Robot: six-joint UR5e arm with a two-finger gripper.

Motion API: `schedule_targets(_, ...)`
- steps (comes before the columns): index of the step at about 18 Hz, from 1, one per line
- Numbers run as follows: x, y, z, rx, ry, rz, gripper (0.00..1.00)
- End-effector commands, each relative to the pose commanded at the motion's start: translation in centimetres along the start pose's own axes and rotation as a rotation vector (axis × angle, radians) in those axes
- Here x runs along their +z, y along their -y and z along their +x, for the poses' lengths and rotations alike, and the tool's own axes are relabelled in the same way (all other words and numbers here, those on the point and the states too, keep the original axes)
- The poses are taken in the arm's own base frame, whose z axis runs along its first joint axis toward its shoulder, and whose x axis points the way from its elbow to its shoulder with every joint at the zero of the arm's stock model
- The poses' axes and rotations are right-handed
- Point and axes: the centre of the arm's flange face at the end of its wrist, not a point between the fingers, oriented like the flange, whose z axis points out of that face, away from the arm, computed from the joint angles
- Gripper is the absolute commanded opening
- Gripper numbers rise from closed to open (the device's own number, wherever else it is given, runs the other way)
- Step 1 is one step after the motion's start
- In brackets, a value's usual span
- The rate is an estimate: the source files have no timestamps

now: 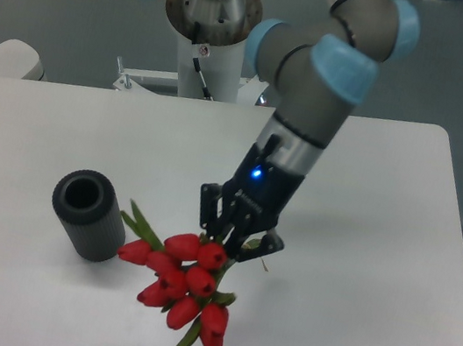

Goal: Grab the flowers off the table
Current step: 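Lift the grasped tulip bouquet up off the table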

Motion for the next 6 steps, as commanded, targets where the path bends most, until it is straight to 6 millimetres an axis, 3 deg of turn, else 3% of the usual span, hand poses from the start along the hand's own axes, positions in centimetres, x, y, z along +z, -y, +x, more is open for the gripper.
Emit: schedule_targets(6,-0.55,0.05,0.15,-0.019,-0.01,0.03,0.17)
